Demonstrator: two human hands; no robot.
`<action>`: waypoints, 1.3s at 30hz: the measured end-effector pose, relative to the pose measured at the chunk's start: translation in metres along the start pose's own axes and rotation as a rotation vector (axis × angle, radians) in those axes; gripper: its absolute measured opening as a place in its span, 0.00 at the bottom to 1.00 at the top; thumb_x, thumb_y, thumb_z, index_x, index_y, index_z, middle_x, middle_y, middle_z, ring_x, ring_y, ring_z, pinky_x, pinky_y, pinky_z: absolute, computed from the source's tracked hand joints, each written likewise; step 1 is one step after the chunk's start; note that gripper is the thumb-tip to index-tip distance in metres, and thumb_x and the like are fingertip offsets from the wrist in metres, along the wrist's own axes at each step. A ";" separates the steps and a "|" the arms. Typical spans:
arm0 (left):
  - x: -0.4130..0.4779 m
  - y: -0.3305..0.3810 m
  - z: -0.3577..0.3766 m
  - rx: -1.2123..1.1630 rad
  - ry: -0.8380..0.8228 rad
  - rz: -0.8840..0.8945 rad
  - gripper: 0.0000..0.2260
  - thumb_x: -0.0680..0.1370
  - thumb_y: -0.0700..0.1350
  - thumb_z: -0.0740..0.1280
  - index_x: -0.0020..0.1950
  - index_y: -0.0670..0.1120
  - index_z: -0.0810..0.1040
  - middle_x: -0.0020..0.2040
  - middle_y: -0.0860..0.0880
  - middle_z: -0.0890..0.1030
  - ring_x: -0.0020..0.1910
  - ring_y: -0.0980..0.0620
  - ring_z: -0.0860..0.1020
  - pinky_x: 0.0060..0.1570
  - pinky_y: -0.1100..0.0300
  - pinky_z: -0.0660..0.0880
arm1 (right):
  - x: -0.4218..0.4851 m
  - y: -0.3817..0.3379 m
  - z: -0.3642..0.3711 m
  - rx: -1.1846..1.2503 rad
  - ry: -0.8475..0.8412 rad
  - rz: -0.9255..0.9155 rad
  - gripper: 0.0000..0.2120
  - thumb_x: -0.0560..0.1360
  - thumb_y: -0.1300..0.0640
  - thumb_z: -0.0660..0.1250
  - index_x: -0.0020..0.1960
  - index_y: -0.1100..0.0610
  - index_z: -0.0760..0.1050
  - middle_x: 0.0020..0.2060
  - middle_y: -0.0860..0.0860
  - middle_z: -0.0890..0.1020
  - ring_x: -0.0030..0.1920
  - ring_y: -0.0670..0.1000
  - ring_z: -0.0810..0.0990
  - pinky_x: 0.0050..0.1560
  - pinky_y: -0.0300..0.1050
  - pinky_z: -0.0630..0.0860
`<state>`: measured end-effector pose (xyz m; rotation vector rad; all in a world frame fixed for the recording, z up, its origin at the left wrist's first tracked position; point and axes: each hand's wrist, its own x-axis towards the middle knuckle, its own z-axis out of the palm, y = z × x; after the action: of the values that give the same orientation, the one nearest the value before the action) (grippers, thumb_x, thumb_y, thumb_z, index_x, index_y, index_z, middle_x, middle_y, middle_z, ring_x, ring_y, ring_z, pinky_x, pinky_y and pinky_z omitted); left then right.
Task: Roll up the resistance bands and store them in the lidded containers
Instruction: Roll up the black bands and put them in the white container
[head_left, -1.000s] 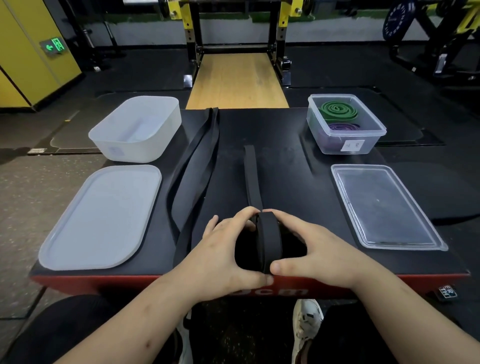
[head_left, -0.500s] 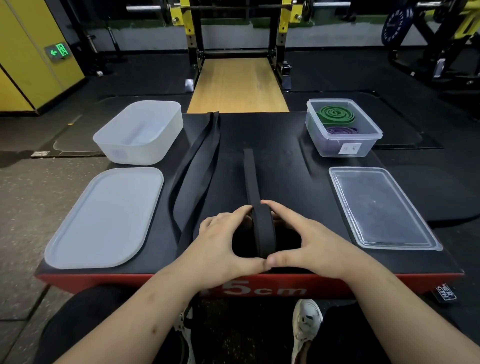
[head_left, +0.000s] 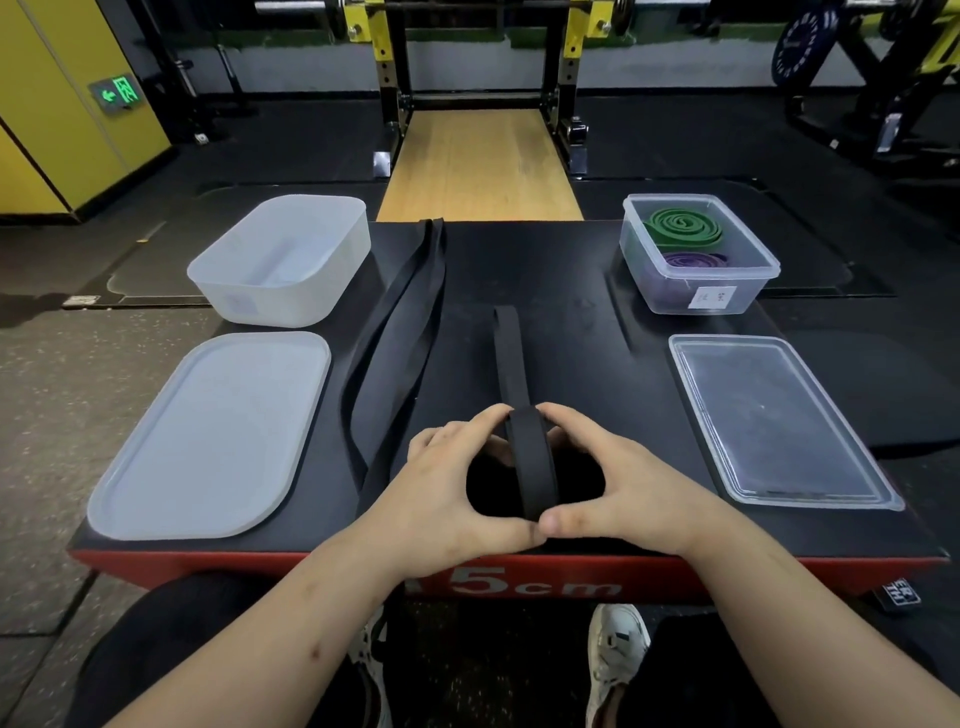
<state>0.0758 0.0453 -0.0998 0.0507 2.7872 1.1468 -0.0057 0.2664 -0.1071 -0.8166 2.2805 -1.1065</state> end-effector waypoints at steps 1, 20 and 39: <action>-0.001 -0.001 0.001 -0.003 -0.004 0.006 0.45 0.64 0.66 0.75 0.73 0.73 0.53 0.61 0.73 0.65 0.72 0.58 0.58 0.65 0.58 0.63 | -0.001 0.000 0.001 -0.008 -0.001 -0.009 0.50 0.60 0.26 0.78 0.76 0.27 0.57 0.69 0.35 0.73 0.72 0.40 0.70 0.74 0.53 0.69; 0.002 0.008 -0.002 -0.013 0.019 0.027 0.40 0.65 0.63 0.77 0.62 0.84 0.52 0.63 0.70 0.65 0.70 0.55 0.58 0.64 0.56 0.61 | -0.002 0.001 -0.003 0.052 0.021 -0.063 0.43 0.66 0.37 0.79 0.75 0.26 0.59 0.72 0.33 0.71 0.74 0.38 0.68 0.75 0.50 0.68; 0.002 0.003 0.001 -0.044 0.030 0.035 0.41 0.63 0.68 0.74 0.67 0.81 0.52 0.65 0.71 0.65 0.73 0.58 0.58 0.68 0.54 0.64 | -0.005 0.003 -0.002 0.058 0.018 -0.091 0.46 0.64 0.31 0.77 0.77 0.29 0.58 0.73 0.33 0.70 0.74 0.37 0.67 0.74 0.46 0.67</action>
<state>0.0741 0.0484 -0.0992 0.0794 2.7963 1.2263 -0.0043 0.2718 -0.1076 -0.8986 2.2346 -1.2192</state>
